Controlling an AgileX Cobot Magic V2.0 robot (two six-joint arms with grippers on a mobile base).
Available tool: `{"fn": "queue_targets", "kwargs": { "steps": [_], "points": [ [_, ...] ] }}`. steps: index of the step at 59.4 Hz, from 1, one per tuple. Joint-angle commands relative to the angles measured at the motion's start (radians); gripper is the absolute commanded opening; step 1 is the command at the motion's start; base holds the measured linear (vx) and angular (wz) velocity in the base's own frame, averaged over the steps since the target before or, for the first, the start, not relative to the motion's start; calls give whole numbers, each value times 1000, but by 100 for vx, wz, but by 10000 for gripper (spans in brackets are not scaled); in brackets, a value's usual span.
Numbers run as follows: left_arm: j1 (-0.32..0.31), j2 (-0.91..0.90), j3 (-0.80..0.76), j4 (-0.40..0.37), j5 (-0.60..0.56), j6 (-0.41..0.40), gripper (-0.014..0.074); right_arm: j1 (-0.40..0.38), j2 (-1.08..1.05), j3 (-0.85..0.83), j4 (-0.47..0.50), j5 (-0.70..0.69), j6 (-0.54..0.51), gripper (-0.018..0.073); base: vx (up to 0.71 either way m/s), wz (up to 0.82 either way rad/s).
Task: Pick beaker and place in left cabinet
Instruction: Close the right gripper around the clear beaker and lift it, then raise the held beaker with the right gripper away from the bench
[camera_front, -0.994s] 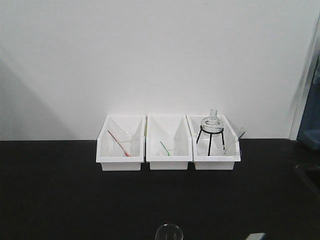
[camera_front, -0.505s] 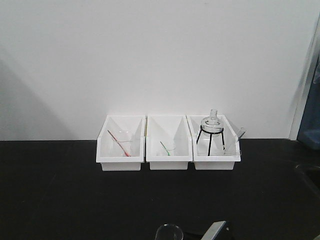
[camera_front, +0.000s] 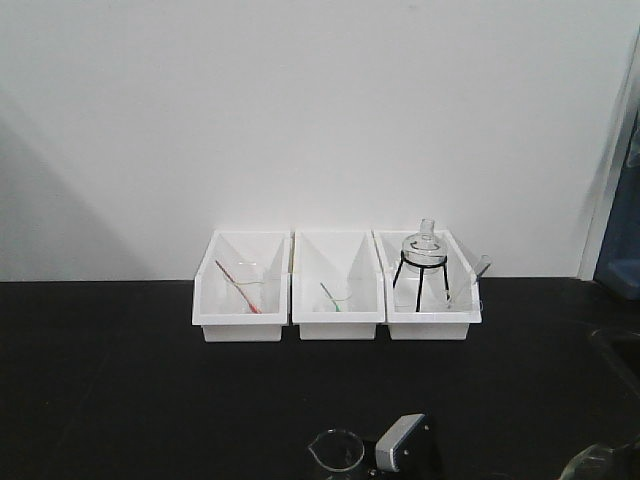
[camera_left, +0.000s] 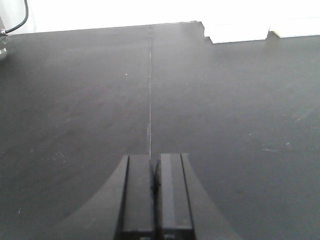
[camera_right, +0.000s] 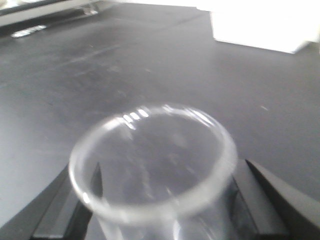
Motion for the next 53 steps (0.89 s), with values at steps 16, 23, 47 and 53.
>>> {"fn": "queue_targets", "kwargs": {
  "steps": [16, 23, 47, 53],
  "points": [
    [-5, -10, -15, 3, -75, -4, 4, 24, -67, -25, 36, -140, 7, 55, 0, 0],
    [-5, -10, -15, 3, -75, -4, 4, 24, -137, -25, 29, -21, 116, -11, 0, 0],
    [-5, -10, -15, 3, -75, -4, 4, 24, -705, -25, -256, 816, 534, -3, 0, 0],
    [-5, -10, -15, 3, -75, -4, 4, 24, -870, 5, -390, 934, 674, -3, 0, 0]
  ]
}}
